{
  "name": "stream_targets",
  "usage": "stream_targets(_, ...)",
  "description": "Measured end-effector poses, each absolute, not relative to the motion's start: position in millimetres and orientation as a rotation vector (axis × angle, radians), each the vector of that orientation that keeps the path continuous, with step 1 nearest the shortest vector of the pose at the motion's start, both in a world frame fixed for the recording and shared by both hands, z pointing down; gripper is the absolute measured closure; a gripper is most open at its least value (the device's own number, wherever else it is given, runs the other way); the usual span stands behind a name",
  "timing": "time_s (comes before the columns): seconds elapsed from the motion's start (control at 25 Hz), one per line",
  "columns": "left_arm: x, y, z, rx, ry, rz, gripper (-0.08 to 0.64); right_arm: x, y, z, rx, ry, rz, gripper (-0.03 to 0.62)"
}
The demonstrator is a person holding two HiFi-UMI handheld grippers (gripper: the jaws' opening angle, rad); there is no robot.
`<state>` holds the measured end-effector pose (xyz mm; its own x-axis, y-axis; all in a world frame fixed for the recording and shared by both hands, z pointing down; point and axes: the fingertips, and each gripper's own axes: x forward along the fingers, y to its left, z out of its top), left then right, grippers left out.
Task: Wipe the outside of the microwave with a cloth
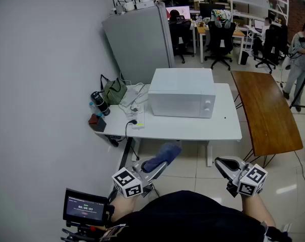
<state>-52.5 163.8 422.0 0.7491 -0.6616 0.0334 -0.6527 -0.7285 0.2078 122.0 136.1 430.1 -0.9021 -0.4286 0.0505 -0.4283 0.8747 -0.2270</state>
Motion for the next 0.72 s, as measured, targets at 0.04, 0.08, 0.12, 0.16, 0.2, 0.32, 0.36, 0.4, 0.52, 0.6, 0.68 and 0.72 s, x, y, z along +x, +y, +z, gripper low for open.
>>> stream_targets(0.04, -71.7, 152.6, 428.1, 2.747, -1.045, -0.088, 0.503, 106.9, 125.7, 430.3, -0.698, 3.044, -0.354, 0.588)
stream_targets(0.08, -91.4, 140.7, 432.6, 2.751, -1.049, -0.11, 0.503, 90.8, 114.6, 429.9, -0.702, 3.048, -0.338, 0.588)
stream_targets(0.12, -112.0, 127.7, 434.5, 2.753, -1.055, -0.125, 0.503, 72.8, 102.4, 428.3, -0.706, 3.052, -0.317, 0.588)
stream_targets(0.16, -133.4, 113.3, 433.4, 2.752, -1.064, -0.132, 0.503, 53.0, 88.9, 424.9, -0.713, 3.055, -0.295, 0.588)
stream_targets(0.2, -155.3, 97.7, 430.7, 2.75, -1.073, -0.131, 0.503, 32.0, 74.7, 419.6, -0.722, 3.054, -0.277, 0.588)
stream_targets(0.32, -217.3, 49.0, 426.9, 2.76, -1.047, -0.13, 0.503, -29.1, 36.4, 397.2, -0.741, 3.021, -0.265, 0.588)
stream_targets(0.36, -234.1, 34.4, 425.3, 2.773, -1.023, -0.132, 0.503, -46.0, 25.0, 390.3, -0.753, 3.014, -0.253, 0.588)
stream_targets(0.4, -248.3, 20.4, 422.8, 2.787, -1.0, -0.133, 0.503, -59.9, 13.0, 384.2, -0.776, 3.009, -0.232, 0.588)
stream_targets(0.52, -277.2, -22.3, 416.5, 2.819, -0.95, -0.14, 0.503, -86.5, -22.9, 371.1, -0.858, 2.989, -0.192, 0.588)
stream_targets(0.6, -286.8, -49.1, 412.5, 2.816, -0.937, -0.145, 0.503, -96.1, -40.3, 370.7, -0.886, 2.999, -0.196, 0.588)
stream_targets(0.68, -289.3, -74.4, 410.4, 2.812, -0.925, -0.148, 0.503, -97.0, -56.1, 373.2, -0.913, 3.011, -0.205, 0.588)
stream_targets(0.72, -288.2, -87.6, 412.3, 2.815, -0.915, -0.15, 0.503, -93.8, -65.2, 374.4, -0.93, 3.007, -0.213, 0.588)
